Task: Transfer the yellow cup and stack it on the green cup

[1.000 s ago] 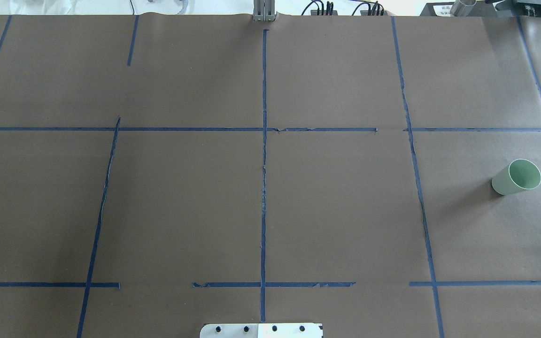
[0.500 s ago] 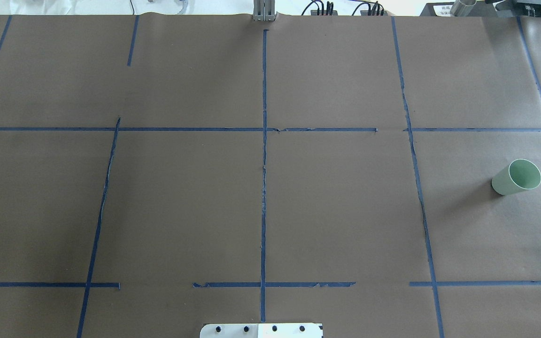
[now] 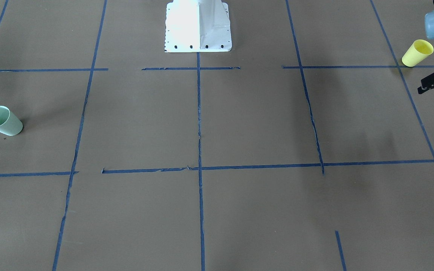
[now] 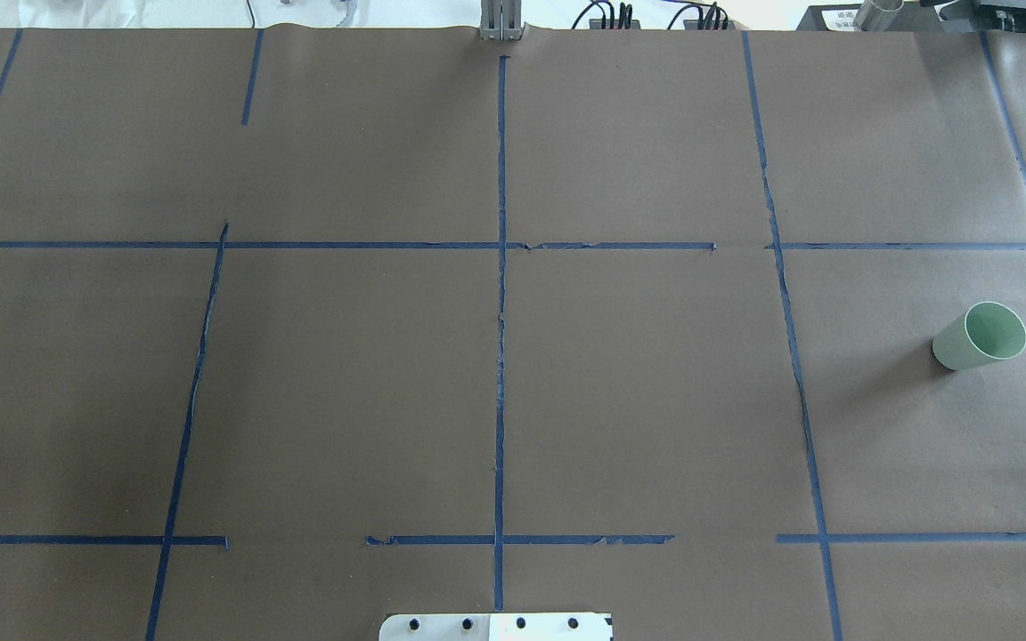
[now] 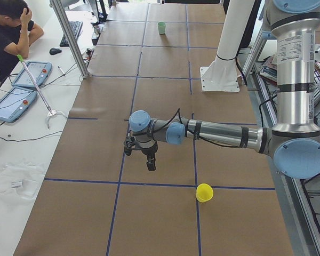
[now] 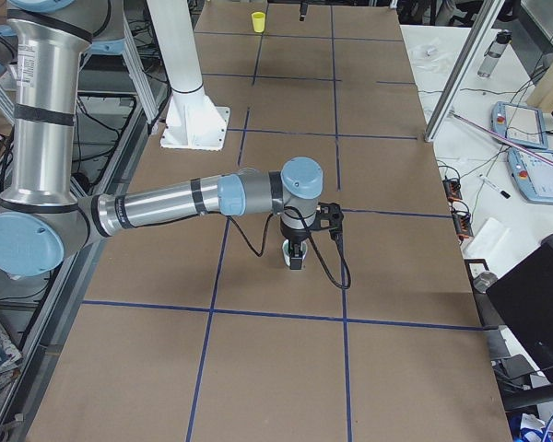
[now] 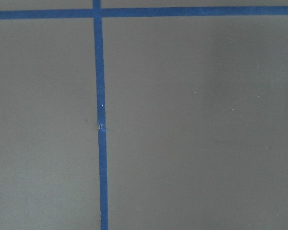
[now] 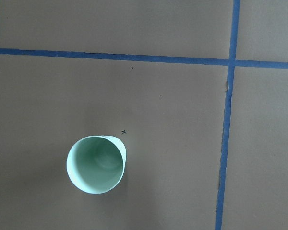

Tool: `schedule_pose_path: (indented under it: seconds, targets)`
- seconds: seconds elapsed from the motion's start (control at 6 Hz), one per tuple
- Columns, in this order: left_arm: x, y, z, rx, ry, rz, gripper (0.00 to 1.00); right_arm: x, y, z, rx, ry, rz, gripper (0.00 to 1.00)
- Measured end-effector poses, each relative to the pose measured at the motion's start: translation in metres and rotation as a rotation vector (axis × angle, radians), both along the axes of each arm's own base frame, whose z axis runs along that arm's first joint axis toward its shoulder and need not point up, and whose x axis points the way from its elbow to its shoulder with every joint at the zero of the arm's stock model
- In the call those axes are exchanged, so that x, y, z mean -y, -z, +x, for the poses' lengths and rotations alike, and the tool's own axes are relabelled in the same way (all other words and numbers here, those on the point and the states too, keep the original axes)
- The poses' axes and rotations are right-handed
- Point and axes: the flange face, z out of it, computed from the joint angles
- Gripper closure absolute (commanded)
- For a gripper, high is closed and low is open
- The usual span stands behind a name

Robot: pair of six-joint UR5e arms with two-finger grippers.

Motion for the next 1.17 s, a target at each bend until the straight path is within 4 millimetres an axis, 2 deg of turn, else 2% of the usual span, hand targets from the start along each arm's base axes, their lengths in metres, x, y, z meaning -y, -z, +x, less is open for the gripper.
schedule_pose_path:
  seconds: [0.33,0.67,0.83,1.0,1.17]
  targets:
    - [-0.007,0.015,0.037,0.088,0.134,-0.125,0.00,0.000,0.001,-0.002,0.002,0.018,0.017,0.00]
    - [-0.030,0.030,0.107,0.247,0.303,-0.236,0.00,-0.001,0.002,-0.003,0.002,0.035,0.036,0.00]
    - [-0.044,0.033,0.137,0.349,0.451,-0.270,0.00,-0.001,0.002,-0.003,0.002,0.048,0.049,0.00]
    - [-0.057,0.028,0.157,0.447,0.611,-0.282,0.00,-0.001,0.002,-0.003,0.003,0.062,0.063,0.00]
    - [-0.068,0.019,0.167,0.546,0.764,-0.305,0.00,-0.002,0.002,-0.004,0.005,0.072,0.071,0.00]
